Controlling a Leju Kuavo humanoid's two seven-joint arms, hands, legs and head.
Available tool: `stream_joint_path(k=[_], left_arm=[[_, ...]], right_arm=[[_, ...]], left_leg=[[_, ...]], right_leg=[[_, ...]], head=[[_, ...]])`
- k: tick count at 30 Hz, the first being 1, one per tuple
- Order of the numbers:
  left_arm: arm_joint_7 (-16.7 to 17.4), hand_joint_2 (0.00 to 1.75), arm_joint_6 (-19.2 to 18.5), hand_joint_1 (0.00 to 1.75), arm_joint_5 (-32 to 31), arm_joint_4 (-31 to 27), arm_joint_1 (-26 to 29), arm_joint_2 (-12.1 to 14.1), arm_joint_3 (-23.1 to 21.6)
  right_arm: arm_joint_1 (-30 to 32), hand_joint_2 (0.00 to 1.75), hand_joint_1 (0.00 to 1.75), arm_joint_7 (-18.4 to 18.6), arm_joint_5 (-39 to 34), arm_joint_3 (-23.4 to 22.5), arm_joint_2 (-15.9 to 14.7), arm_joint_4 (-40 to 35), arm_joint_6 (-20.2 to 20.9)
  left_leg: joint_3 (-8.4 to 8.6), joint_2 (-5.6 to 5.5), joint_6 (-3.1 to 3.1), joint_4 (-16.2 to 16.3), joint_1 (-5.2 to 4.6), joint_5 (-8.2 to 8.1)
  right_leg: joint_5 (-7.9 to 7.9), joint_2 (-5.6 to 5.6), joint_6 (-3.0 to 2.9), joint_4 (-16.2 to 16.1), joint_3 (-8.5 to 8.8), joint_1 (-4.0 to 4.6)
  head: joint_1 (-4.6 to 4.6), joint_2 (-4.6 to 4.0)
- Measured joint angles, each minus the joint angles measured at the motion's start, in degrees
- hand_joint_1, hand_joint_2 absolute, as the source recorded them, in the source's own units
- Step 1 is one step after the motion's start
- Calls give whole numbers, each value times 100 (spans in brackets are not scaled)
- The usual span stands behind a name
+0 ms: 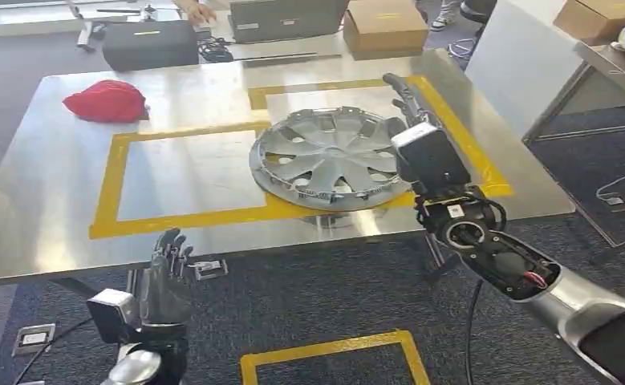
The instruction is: Take the parts from the cabinet and place them on the table.
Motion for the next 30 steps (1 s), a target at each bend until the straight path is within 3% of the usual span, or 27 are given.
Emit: stream_joint_path(k=[1,2,10,11,30], left_arm=[[13,0,-2,0,0,0,-9,0,2],[35,175,-9,0,0,0,-20,-2,2],[251,175,63,0,-2,0,-187,-2,7],[264,0,70,0,-2,0,-202,-2,7],[310,0,61,0,59,0,-281,-11,7]], right_arm=[[31,0,0,0,18,-22,2,-31,13],[68,0,0,2,57,-46,11,-57,28],[227,0,0,31,116,-205,74,-127,122],[244,0,0,22,114,-216,85,-127,127],[550,0,0,-7,66,-345,131,-328,70]], left_leg=[[0,0,0,0,0,0],[0,0,0,0,0,0],[0,0,0,0,0,0],[0,0,0,0,0,0],[0,2,0,0,0,0]], right_leg=[[0,0,0,0,0,0],[0,0,0,0,0,0],[0,0,0,0,0,0],[0,0,0,0,1,0],[0,0,0,-1,-1,0]], head=[[-2,-2],[2,-2],[0,-2],[0,-2],[-2,-2]])
